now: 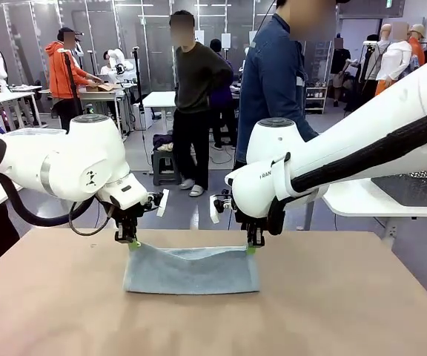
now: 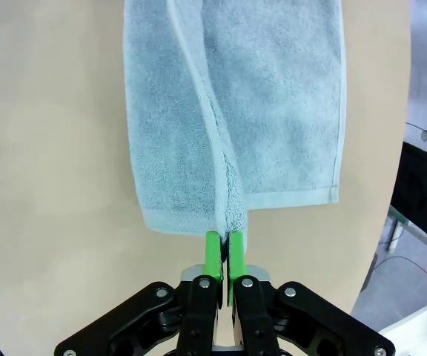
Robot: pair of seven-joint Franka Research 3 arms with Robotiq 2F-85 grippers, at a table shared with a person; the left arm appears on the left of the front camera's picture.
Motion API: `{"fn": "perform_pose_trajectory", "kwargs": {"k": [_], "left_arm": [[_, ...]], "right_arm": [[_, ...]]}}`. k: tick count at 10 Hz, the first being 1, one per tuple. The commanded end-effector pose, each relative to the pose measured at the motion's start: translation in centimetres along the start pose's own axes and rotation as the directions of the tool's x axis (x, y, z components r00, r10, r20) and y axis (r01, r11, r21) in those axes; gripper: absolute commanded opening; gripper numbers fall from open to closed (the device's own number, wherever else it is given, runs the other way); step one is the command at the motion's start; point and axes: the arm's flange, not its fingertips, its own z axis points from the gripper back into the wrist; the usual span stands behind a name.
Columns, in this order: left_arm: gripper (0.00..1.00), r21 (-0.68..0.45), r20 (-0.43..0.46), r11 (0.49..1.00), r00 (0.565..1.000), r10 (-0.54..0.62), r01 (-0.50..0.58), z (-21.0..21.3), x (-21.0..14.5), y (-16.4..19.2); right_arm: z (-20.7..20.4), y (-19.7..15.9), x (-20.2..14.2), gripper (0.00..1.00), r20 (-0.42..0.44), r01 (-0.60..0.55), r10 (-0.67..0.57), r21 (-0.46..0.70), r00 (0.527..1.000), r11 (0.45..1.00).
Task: Fold the towels and place them in the basket.
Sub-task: When a person lays out a Towel with hook on the table, fold it in half twice.
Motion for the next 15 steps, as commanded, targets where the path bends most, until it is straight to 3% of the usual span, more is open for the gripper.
{"fn": "perform_pose_trajectory", "kwargs": {"k": [1, 11, 15], "left_arm": [[0.08, -0.005, -0.039, 1.0, 0.999, 0.022, -0.022, -0.7, 0.5, 1.3], [0.08, -0.005, -0.042, 1.0, 0.999, 0.031, -0.031, -5.8, -0.6, 4.2], [0.47, 0.059, -0.052, 0.998, 0.998, 0.024, -0.021, -6.3, -1.2, 4.3]], "right_arm": [[-0.8, -1.3, -0.1, 0.05, 0.018, -0.018, 0.017, 0.025, 1.0, 1.0], [-4.6, -4.5, -1.8, 0.05, 0.047, -0.053, 0.053, 0.002, 0.997, 0.999], [-5.0, -4.7, -2.2, 0.45, 0.055, -0.075, 0.077, -0.032, 0.996, 0.997]]}}
